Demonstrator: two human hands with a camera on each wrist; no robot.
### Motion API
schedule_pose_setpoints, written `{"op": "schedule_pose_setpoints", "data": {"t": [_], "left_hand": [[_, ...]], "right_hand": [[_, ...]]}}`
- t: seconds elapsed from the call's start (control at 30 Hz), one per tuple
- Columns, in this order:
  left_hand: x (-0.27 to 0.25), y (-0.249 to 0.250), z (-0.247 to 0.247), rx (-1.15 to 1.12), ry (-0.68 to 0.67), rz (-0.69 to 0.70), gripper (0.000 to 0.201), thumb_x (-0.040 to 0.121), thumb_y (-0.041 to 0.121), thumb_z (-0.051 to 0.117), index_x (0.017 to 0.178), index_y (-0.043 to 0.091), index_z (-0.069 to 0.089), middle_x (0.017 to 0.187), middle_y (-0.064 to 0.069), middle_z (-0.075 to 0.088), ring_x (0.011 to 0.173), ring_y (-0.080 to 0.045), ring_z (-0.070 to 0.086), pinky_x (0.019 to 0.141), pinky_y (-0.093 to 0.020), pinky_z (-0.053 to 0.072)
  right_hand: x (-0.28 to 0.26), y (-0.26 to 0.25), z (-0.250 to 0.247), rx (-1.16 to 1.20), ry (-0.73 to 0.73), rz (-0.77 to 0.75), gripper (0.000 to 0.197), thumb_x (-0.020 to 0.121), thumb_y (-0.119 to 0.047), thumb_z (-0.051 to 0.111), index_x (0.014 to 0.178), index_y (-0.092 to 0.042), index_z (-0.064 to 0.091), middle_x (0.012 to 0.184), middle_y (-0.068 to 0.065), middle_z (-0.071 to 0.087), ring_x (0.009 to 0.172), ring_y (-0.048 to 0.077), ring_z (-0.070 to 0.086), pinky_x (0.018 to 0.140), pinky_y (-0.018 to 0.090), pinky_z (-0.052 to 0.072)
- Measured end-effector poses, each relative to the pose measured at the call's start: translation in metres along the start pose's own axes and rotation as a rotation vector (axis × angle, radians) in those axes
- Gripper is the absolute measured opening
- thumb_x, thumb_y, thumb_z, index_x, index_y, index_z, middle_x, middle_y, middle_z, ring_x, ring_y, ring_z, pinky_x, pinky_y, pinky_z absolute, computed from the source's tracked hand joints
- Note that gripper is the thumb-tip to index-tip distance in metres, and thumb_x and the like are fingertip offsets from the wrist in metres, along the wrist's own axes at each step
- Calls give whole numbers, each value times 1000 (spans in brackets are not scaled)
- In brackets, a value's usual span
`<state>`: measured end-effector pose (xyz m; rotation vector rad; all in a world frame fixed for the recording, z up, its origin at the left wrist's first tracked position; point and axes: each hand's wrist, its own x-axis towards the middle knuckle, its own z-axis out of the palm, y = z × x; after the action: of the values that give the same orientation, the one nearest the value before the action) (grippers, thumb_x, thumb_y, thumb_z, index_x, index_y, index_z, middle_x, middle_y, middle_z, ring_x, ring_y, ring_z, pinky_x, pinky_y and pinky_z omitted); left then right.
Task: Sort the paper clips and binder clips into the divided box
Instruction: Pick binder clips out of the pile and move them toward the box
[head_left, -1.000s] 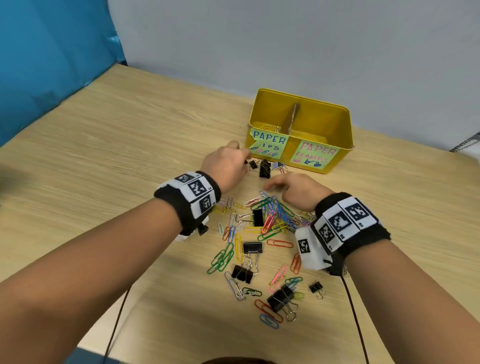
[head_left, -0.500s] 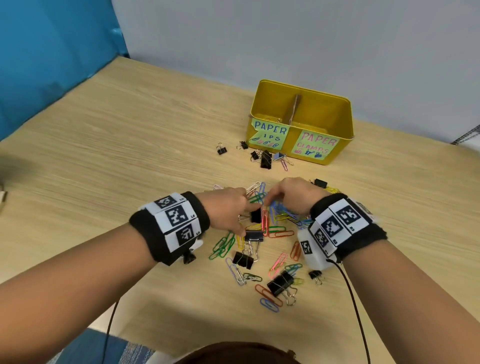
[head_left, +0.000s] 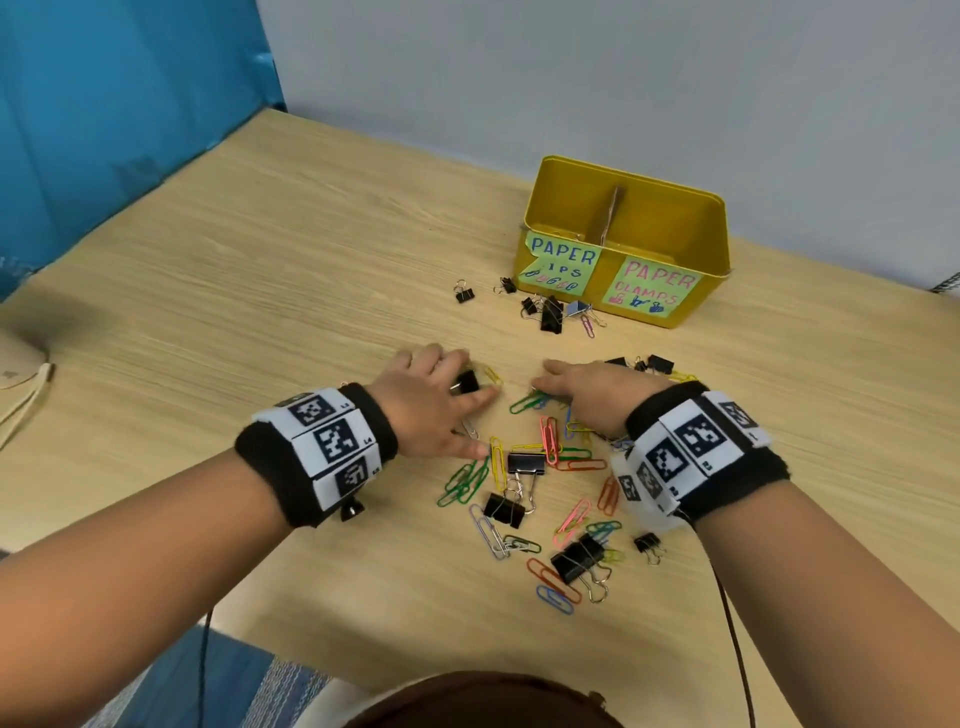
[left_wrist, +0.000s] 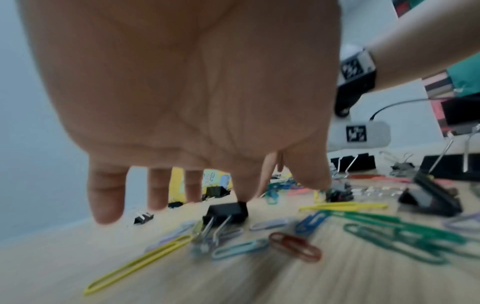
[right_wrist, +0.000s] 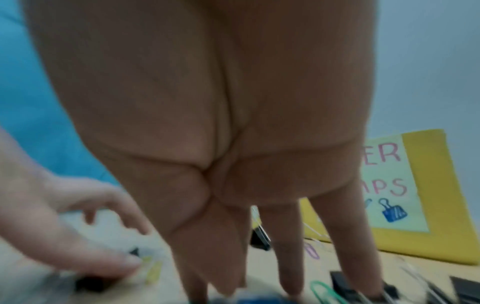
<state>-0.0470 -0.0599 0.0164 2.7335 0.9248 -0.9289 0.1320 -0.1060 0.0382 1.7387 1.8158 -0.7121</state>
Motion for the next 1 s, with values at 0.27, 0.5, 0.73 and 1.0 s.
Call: {"op": "schedule_pose_setpoints", "data": {"t": [0.27, 0.5, 0.73, 1.0], "left_hand": [[31, -18, -22, -466, 131, 4, 80, 91, 59, 26, 145, 25, -21, 158, 1, -16, 147, -24, -9, 118, -55, 5], [17, -36, -2, -330, -62, 35, 81, 88, 64, 25, 148, 24, -10, 158, 5, -16, 147, -19, -12, 118, -54, 2], [-11, -5, 8, -301, -171, 111, 90, 88, 59, 40, 148, 14, -10, 158, -5, -18, 146, -23, -14, 122, -41, 3], [-2, 4, -4, -381, -93, 134, 82, 92, 51, 41, 150, 12, -3, 159, -6, -11, 147, -22, -7, 122, -39, 7]], "right_hand": [[-1, -13, 0, 122, 144, 76, 50, 89, 1, 32, 133, -12, 50, 134, 15, 54, 120, 31, 53, 98, 36, 46], [21, -26, 2, 68, 65, -51, 73, 87, 7, 28, 151, -26, 12, 161, -6, -5, 147, 29, 11, 116, 49, 25], [40, -22, -18, 110, 170, -42, 73, 85, 13, 26, 151, -17, 16, 161, -7, 0, 145, 28, 17, 117, 45, 26], [26, -17, -10, 113, 186, 72, 55, 90, 5, 33, 144, -6, 32, 154, 9, 28, 139, 31, 32, 113, 44, 33]]}}
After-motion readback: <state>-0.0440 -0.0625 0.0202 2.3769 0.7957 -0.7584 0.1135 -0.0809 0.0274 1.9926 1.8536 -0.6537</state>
